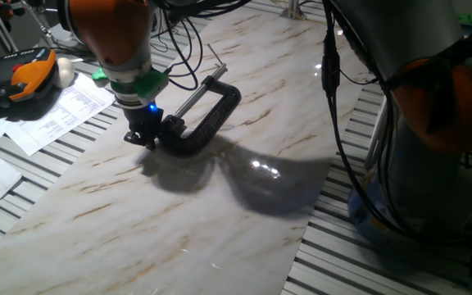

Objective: Turn the hands of a clock

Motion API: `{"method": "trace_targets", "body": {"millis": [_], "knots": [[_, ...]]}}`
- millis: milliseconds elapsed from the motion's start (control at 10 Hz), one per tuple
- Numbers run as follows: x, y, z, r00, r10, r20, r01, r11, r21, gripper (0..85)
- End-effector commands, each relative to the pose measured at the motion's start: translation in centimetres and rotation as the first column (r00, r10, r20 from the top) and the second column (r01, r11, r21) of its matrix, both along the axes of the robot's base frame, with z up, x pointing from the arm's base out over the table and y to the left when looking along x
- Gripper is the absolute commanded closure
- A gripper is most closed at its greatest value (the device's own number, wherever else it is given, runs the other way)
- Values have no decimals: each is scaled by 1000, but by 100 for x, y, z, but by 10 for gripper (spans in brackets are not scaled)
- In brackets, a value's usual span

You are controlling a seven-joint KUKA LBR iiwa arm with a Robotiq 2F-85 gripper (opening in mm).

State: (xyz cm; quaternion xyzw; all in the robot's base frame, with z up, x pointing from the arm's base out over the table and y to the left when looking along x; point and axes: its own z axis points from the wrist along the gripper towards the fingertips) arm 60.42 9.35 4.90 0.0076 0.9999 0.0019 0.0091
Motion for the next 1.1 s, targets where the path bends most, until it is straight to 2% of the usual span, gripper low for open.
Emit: {"method": "trace_targets", "body": {"millis": [0,400,600,1000], "knots": [[22,-15,14,1000,2,-1,-2,1000,-4,850],[94,22,-19,1000,-15,4,15,1000,-5,850],[158,27,-14,1000,-15,1,15,1000,-5,850],[220,-20,-25,1000,-9,-1,9,1000,-5,850]]}}
